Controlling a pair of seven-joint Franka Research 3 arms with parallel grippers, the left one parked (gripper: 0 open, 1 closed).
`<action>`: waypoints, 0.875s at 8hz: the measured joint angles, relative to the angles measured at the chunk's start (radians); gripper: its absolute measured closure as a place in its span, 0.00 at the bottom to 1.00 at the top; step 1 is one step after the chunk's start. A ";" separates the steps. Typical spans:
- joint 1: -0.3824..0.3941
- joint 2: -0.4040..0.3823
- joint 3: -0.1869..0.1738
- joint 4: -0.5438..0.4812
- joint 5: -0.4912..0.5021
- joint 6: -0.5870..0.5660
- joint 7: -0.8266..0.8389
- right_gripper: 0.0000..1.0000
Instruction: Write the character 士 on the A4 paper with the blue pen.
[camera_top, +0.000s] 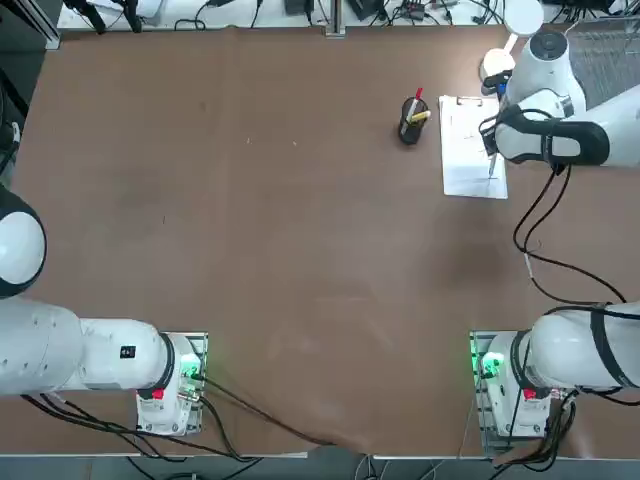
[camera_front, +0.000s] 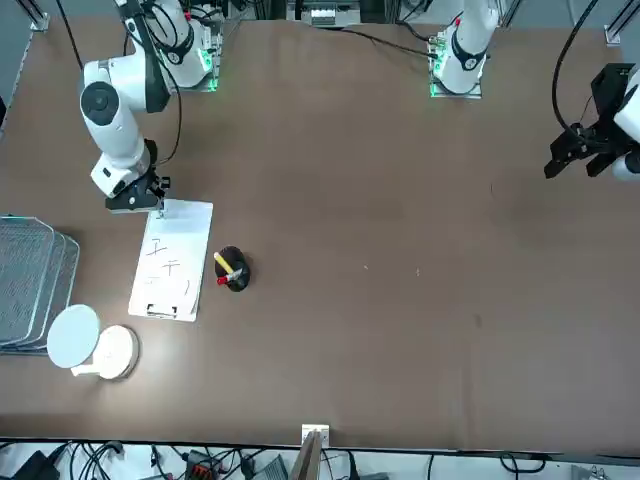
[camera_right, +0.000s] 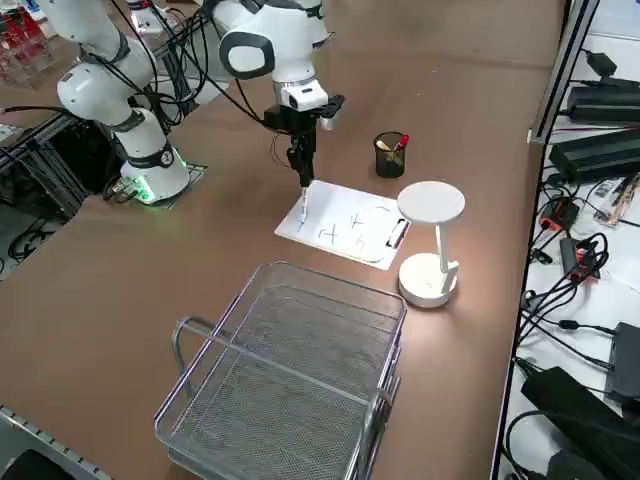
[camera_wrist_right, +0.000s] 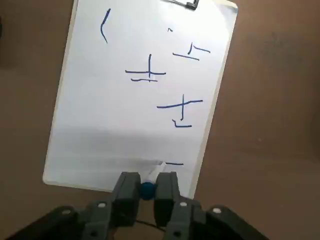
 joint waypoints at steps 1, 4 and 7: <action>0.000 0.000 0.013 0.000 0.000 0.000 0.018 0.81; 0.000 -0.001 0.034 0.001 -0.003 0.000 0.023 0.81; -0.001 -0.009 0.030 0.016 -0.005 -0.016 -0.035 0.81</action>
